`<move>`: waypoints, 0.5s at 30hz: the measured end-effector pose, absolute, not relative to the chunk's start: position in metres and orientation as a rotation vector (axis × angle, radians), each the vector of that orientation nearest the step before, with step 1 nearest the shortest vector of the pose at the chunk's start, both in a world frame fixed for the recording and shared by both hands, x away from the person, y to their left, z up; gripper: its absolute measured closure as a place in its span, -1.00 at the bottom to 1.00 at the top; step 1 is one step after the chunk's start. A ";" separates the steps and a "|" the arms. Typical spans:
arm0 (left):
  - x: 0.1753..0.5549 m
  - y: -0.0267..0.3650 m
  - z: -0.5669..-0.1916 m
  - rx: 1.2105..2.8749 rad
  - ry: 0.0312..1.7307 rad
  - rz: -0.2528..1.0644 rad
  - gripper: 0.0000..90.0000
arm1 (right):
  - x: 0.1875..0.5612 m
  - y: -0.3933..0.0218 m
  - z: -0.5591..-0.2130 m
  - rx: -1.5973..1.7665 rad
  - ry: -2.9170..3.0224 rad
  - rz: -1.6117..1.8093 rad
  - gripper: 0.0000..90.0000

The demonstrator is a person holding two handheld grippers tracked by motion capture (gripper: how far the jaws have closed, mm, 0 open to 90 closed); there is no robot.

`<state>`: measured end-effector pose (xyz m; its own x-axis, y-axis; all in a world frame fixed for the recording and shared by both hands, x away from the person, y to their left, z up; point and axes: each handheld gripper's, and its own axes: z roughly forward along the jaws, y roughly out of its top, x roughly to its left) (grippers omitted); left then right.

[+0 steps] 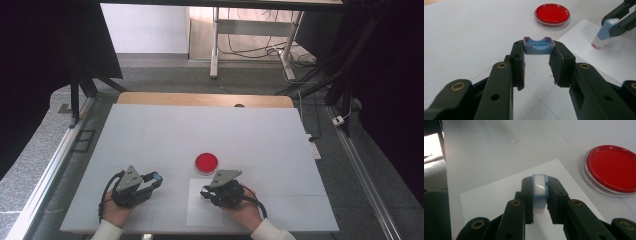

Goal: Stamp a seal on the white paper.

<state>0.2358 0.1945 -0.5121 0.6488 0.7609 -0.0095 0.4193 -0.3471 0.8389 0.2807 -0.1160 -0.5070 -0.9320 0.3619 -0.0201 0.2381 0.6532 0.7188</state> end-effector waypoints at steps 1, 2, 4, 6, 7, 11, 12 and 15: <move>0.236 0.195 -0.512 1.984 0.922 0.489 0.45 | 0.280 -0.116 -0.507 0.490 2.705 1.139 0.69; 0.236 0.195 -0.512 1.984 0.922 0.489 0.45 | 0.280 -0.116 -0.507 0.488 2.704 1.134 0.69; 0.236 0.195 -0.512 1.984 0.924 0.489 0.45 | 0.280 -0.116 -0.508 0.485 2.703 1.144 0.69; 0.235 0.195 -0.512 1.981 0.924 0.489 0.45 | 0.281 -0.116 -0.508 0.483 2.701 1.146 0.69; 0.235 0.195 -0.512 1.982 0.924 0.491 0.45 | 0.281 -0.116 -0.508 0.495 2.702 1.152 0.69; 0.235 0.194 -0.512 1.981 0.924 0.491 0.45 | 0.280 -0.117 -0.509 0.498 2.697 1.166 0.69; 0.235 0.194 -0.512 1.981 0.923 0.491 0.45 | 0.280 -0.117 -0.509 0.496 2.695 1.166 0.69; 0.235 0.194 -0.512 1.981 0.924 0.491 0.45 | 0.281 -0.118 -0.509 0.499 2.698 1.168 0.69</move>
